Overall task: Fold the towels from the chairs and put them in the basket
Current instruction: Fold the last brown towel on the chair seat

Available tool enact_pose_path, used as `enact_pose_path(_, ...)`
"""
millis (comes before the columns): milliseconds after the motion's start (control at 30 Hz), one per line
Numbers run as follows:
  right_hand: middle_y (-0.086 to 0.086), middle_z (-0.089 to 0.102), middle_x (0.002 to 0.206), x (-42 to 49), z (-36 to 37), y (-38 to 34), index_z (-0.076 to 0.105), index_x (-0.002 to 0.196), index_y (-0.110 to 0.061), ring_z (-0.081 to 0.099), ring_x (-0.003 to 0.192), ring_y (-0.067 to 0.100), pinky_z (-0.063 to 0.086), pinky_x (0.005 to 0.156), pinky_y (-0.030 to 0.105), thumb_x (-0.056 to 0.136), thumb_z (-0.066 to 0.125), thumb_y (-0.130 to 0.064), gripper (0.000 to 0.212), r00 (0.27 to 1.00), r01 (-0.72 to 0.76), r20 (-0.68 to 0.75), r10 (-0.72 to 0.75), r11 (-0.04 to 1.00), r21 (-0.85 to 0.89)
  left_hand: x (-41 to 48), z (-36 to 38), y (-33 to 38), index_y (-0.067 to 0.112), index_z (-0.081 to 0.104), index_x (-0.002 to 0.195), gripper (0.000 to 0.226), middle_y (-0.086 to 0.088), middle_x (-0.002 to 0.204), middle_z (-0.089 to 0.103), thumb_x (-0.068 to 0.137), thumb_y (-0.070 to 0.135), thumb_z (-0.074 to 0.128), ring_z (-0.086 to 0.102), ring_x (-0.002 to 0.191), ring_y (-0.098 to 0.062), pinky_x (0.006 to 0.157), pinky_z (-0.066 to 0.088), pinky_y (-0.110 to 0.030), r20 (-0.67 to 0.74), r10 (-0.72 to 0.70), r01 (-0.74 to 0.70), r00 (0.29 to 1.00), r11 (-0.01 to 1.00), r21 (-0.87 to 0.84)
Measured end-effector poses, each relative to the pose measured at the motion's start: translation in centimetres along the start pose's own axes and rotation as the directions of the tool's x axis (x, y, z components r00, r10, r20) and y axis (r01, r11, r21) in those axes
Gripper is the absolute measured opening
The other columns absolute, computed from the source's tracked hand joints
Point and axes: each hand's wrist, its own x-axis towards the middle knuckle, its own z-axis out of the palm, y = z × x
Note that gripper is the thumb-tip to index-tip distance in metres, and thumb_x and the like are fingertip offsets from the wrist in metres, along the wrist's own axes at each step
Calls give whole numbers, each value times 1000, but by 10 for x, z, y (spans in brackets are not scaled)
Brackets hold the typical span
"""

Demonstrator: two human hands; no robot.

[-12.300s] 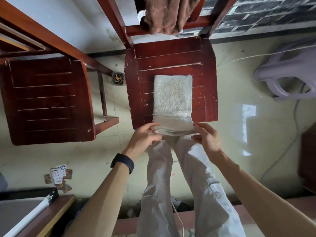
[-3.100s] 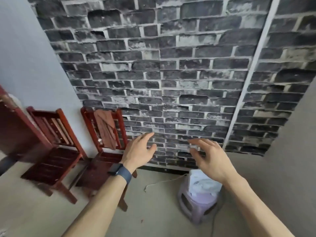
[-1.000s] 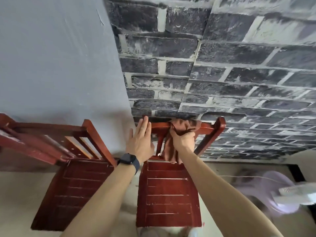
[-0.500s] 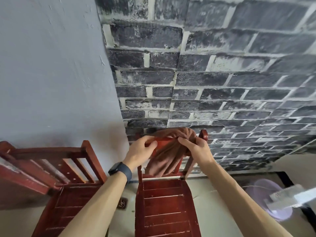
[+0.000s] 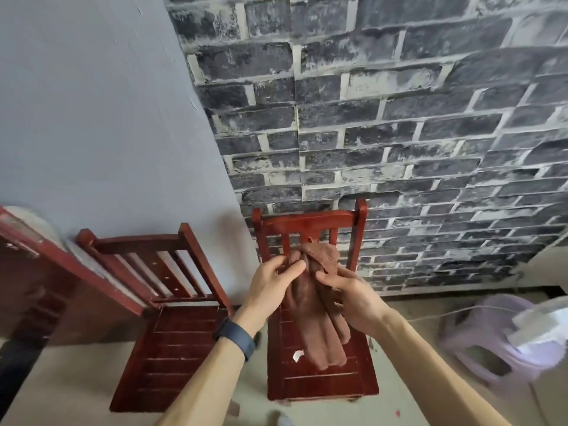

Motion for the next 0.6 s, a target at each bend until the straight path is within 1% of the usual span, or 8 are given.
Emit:
enact_pose_path(67,4,76,110,-12,7,25,72,113,-14,71,100,19,46,79,28,87,75,-35,34,998,-54,-28,53,998,-35,-15,1,-14,20,76,99,35,1,94,77,79,48,71,72,93,-19,91,55,-50,-23,-35,35,999,999,23)
enact_pose_path(133,3,77,104,-20,15,41,73,107,-10,73,98,16,52,73,21,95,67,-27,22,998,-32,-62,28,998,-57,-27,1,-27,19,76,96,32,0,91,77,82,47,71,72,91,-20,89,55,-48,-39,-63,66,997,995,77)
enact_pose_path(200,0,78,102,-24,19,52,74,108,-12,72,101,16,52,71,14,97,65,-28,22,992,35,-113,-51,989,-143,-36,-3,-42,20,74,95,23,2,91,76,86,41,71,71,92,-18,87,57,-41,-61,-91,97,994,989,113)
enact_pose_path(300,-7,75,93,-25,19,62,73,99,-23,70,90,9,47,65,8,96,65,-36,16,955,59,-259,-146,946,-318,-50,-11,-58,34,67,88,7,14,92,70,88,38,72,66,93,-10,84,50,-26,-73,-141,149,987,982,114)
enact_pose_path(433,-5,70,84,-19,17,68,70,94,-20,66,78,12,44,58,14,98,55,-47,31,897,28,-352,-266,831,-555,-64,-32,-76,42,61,81,15,25,85,66,88,34,72,63,88,3,80,47,-17,-59,-158,162,986,985,67)
enact_pose_path(500,-1,67,77,-18,13,64,70,92,-14,63,69,12,44,52,14,102,49,-45,39,863,4,-411,-293,818,-575,-68,-49,-86,37,70,88,6,14,87,75,85,40,74,70,91,-7,87,55,-27,-84,-186,186,979,983,-15)
enact_pose_path(533,1,66,76,-16,11,62,69,88,-10,61,68,13,47,53,18,102,46,-45,44,850,-11,-445,-283,834,-552,-69,-61,-91,31,74,95,16,7,93,77,83,42,75,72,94,-15,90,57,-38,-107,-214,207,971,976,-71)
enact_pose_path(600,6,68,81,-12,6,59,67,82,-9,65,76,19,58,71,35,102,46,-47,49,830,-30,-509,-229,892,-451,-75,-82,-95,20,73,101,20,-6,98,77,86,33,75,74,92,-23,89,58,-43,-132,-278,251,952,949,-189)
